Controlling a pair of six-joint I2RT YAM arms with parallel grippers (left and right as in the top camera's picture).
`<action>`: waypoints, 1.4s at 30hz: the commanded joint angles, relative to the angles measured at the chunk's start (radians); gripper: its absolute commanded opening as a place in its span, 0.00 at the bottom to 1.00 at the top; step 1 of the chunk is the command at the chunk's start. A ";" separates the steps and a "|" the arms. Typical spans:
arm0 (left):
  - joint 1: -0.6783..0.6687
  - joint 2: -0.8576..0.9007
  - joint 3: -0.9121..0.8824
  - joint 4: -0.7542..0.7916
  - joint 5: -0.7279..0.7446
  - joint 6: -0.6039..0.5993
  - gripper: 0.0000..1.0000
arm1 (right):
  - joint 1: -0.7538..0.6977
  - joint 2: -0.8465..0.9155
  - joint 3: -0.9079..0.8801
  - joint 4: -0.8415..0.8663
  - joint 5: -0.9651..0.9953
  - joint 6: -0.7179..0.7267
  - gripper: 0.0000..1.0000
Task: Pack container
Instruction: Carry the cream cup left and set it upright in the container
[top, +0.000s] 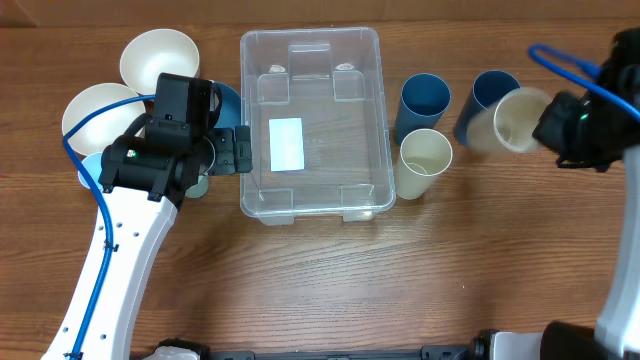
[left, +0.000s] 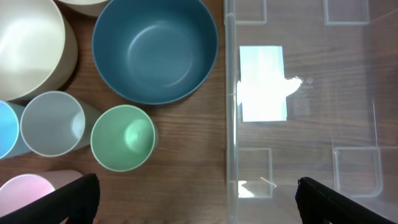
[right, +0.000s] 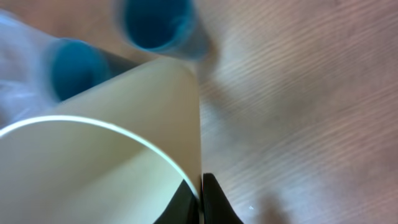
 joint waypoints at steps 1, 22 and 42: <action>-0.001 0.001 0.023 0.006 -0.003 0.023 1.00 | 0.119 -0.036 0.195 -0.013 -0.048 0.011 0.04; -0.001 0.001 0.023 -0.040 -0.005 0.023 1.00 | 0.468 0.403 0.227 0.404 -0.025 -0.148 0.04; -0.002 0.001 0.023 -0.052 0.026 0.019 1.00 | 0.468 0.632 0.226 0.517 0.079 -0.173 0.04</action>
